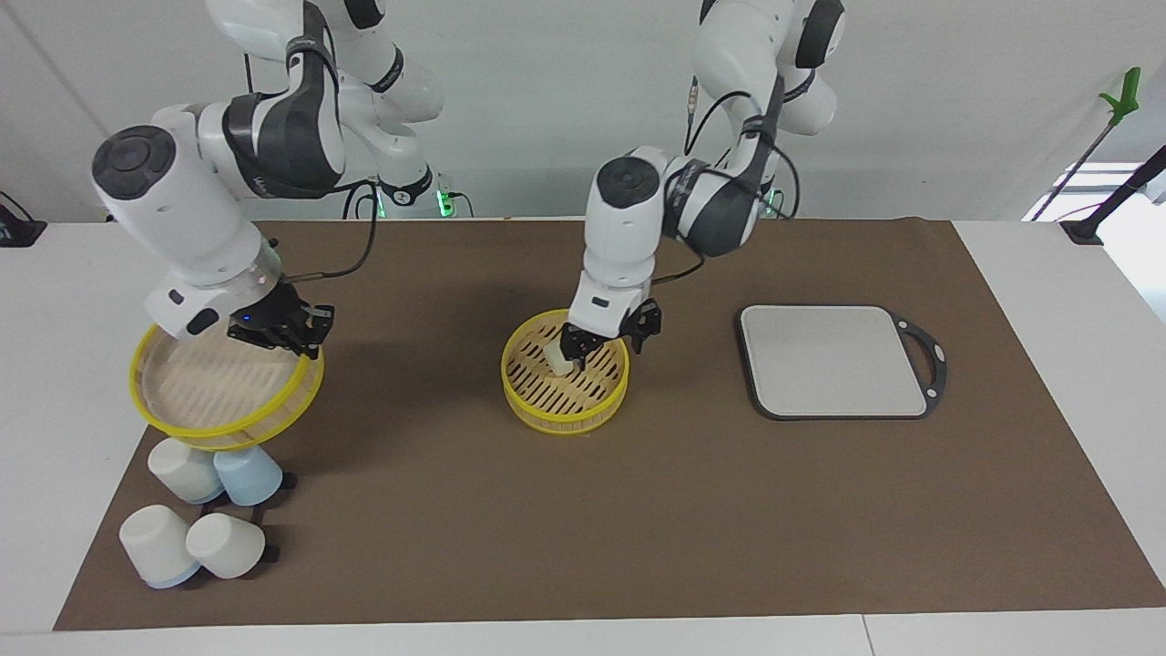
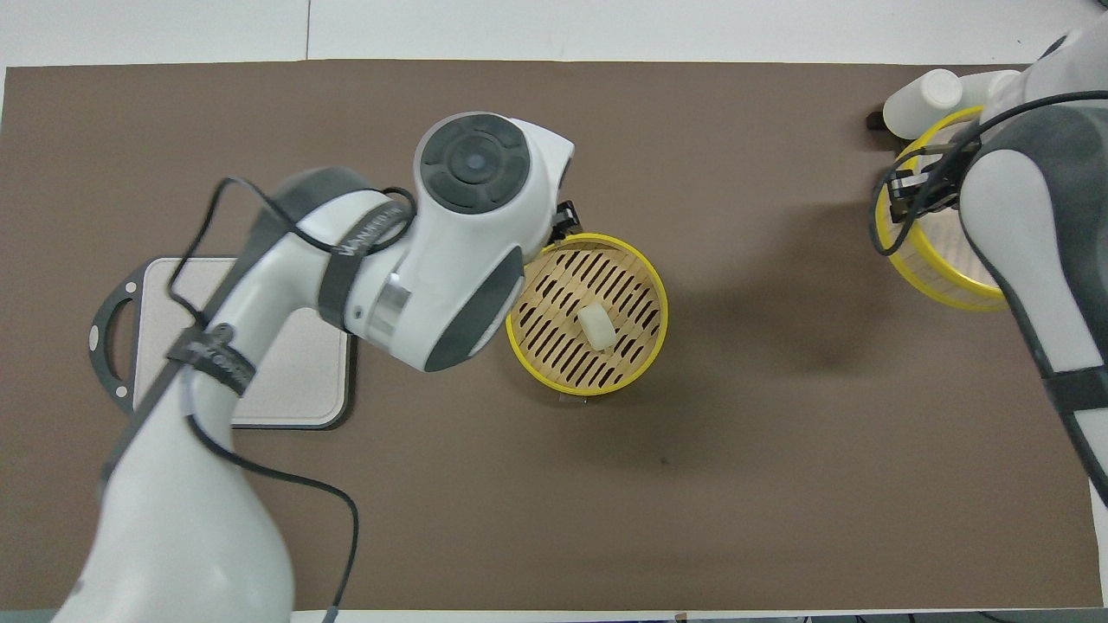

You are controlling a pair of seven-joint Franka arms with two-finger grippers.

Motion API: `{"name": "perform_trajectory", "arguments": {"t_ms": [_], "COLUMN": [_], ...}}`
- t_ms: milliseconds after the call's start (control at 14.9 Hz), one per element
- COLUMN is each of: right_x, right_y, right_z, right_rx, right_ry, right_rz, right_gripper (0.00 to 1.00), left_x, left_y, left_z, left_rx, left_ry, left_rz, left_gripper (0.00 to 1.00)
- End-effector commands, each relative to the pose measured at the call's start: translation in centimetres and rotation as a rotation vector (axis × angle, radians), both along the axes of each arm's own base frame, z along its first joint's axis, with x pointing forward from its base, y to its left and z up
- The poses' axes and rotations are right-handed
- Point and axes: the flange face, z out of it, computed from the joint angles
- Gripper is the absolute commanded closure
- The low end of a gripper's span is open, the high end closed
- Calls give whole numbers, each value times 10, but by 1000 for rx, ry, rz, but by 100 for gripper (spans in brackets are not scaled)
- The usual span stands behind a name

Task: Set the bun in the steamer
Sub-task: 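Withdraw the left gripper while the right gripper carries the lid over, then lower the lid onto the steamer with the right gripper while the left gripper retracts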

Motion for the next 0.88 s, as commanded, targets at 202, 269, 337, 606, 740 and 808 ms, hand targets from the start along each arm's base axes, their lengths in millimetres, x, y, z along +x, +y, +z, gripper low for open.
{"name": "perform_trajectory", "arguments": {"t_ms": [202, 269, 337, 606, 740, 808], "right_x": [-19, -25, -30, -55, -55, -57], "right_y": [163, 197, 228, 325, 359, 366], "right_z": [0, -5, -8, -47, -62, -69], "right_rx": [34, 61, 85, 112, 108, 103], "right_ry": [-81, -72, -81, -77, -77, -73], "right_rz": [-208, -230, -259, -298, -305, -298], "right_gripper": [100, 100, 100, 100, 100, 100], "left_x": [23, 22, 14, 6, 2, -1], "left_y": [179, 212, 234, 308, 345, 357], "left_z": [103, 120, 137, 159, 156, 154], "left_rx": [-59, -65, -62, -33, -4, 7], "left_ry": [-5, -16, -20, -10, 36, 59], "left_rz": [257, 275, 257, 152, 50, -32], "left_gripper": [0, 0, 0, 0, 0, 0]}}
